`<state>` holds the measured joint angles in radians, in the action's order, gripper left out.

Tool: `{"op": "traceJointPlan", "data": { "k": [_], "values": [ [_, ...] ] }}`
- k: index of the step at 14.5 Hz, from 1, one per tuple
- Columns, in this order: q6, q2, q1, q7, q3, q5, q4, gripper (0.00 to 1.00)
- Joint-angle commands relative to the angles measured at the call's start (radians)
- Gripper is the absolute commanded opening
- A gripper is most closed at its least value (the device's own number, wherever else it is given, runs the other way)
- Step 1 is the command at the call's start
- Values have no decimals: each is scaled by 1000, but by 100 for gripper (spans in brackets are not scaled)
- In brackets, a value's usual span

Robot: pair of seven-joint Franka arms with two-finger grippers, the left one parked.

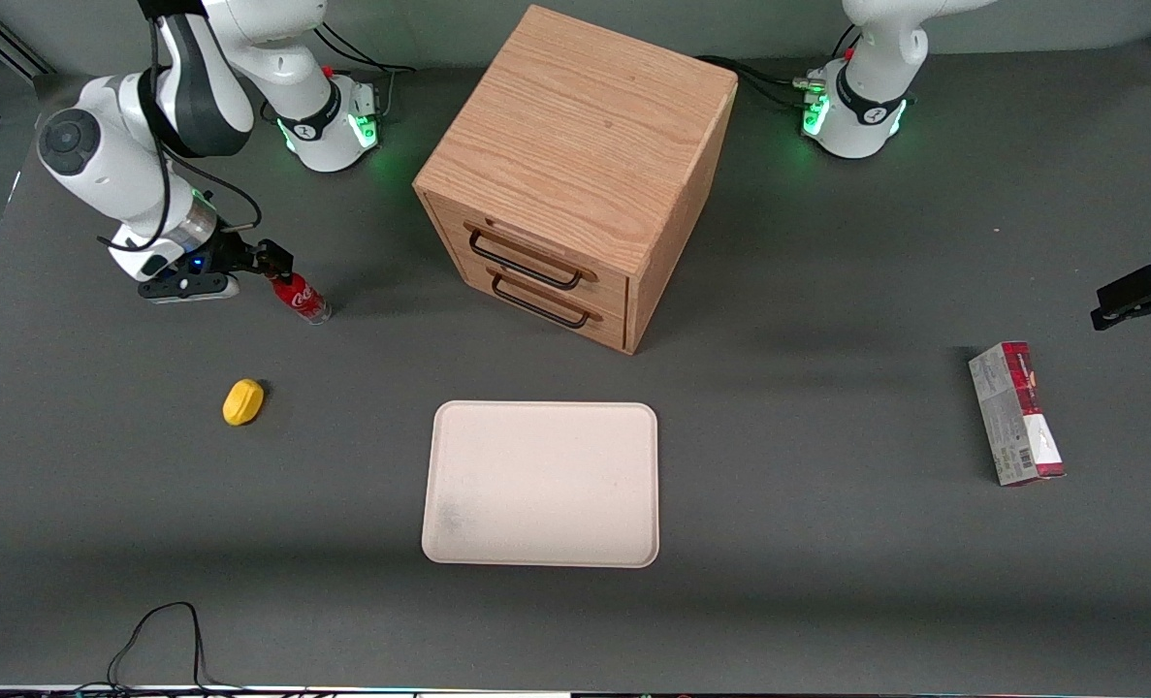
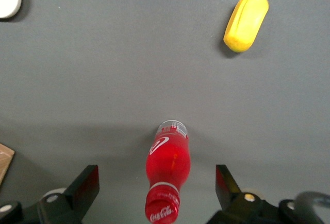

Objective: Place coke bottle on tray
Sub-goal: 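Lower the open right gripper over the red bottle's body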

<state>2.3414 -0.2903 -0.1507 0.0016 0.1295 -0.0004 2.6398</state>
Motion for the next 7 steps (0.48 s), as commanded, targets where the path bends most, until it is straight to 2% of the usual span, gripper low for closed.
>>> {"op": "traceJointPlan", "data": {
  "k": [1,7],
  "values": [
    [65,-37,-6,-19,2,-6,68,100],
    [82,-29,-4,-17,2,-6,114,100]
  ]
}}
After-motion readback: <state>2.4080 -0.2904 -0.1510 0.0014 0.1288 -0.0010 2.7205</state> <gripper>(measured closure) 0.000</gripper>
